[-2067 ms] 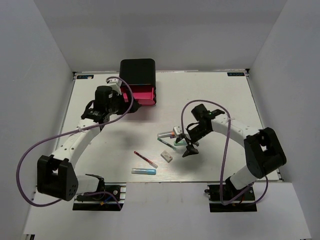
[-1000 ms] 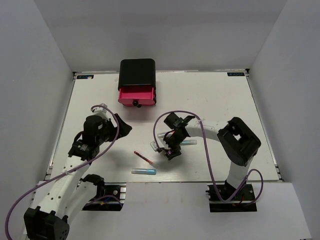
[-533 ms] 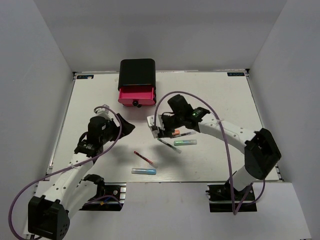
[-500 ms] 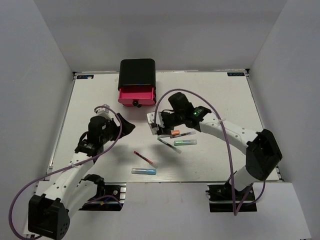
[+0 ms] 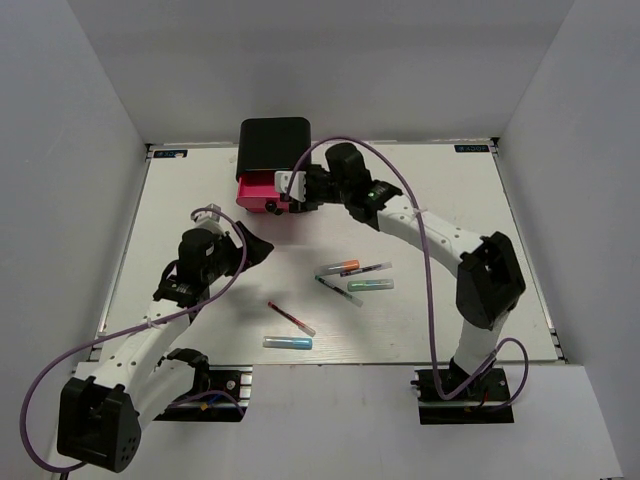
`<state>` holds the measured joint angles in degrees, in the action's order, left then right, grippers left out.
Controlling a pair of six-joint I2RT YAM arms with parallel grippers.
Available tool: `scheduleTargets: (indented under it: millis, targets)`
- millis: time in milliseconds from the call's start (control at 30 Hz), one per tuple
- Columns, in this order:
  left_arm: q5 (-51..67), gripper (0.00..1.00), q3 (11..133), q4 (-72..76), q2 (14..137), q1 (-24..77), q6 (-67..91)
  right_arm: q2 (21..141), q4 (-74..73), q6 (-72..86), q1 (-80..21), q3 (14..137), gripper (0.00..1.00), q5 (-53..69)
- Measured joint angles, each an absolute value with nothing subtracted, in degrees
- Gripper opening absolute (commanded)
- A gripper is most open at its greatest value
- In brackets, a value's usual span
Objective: Sort the stationery into containers
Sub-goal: Place the stationery into the container
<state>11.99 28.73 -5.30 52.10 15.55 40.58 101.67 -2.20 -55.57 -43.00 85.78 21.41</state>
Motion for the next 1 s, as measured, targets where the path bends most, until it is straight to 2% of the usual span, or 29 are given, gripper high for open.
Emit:
scheduleTargets:
  millis: [167,267,367,400,500,567,633,833,867,933,1000]
  targets:
    - [12.1,0.93,28.7,-4.3,52.2,15.6,40.6,107.6,-1.2,-57.4,-42.1,92.4,0.32,20.5]
    - [12.1,0.93,28.7,-4.1,52.8,15.6,40.6,109.3,-0.9,-58.6,-41.8,93.8,0.37,20.2]
    - [12.1,0.93,28.7,-4.0,53.6,15.6,40.6,110.6,-0.6,-59.6,-41.7,94.2,0.47,20.0]
    - [12.1,0.93,28.7,-3.8,53.8,15.6,40.5,110.9,-0.6,-60.0,-41.7,94.2,0.54,20.0]
    - [12.2,0.93,28.7,-3.4,55.0,15.6,40.5,111.3,-0.7,-60.9,-41.6,94.2,0.68,20.0]
    - [12.4,0.93,28.7,-2.9,55.9,15.6,40.4,111.3,-0.6,-61.6,-41.6,94.2,0.74,20.0]
    - [12.7,0.93,28.9,-2.3,57.2,15.6,40.4,111.4,-0.4,-62.2,-41.6,94.5,0.85,20.0]
    - [12.9,0.92,30.1,-1.0,61.3,15.6,39.9,111.7,0.2,-62.9,-41.5,94.9,0.84,19.9]
    - [12.9,0.89,30.7,-0.8,62.3,15.6,39.8,111.7,0.3,-62.8,-41.4,94.9,0.84,19.9]
    - [12.9,0.85,32.0,-0.6,64.1,15.6,39.6,111.7,0.5,-62.2,-41.3,94.9,0.8,20.0]
    - [12.9,0.77,33.6,0.1,66.4,15.6,39.3,111.6,0.9,-60.9,-41.0,94.9,0.71,20.1]
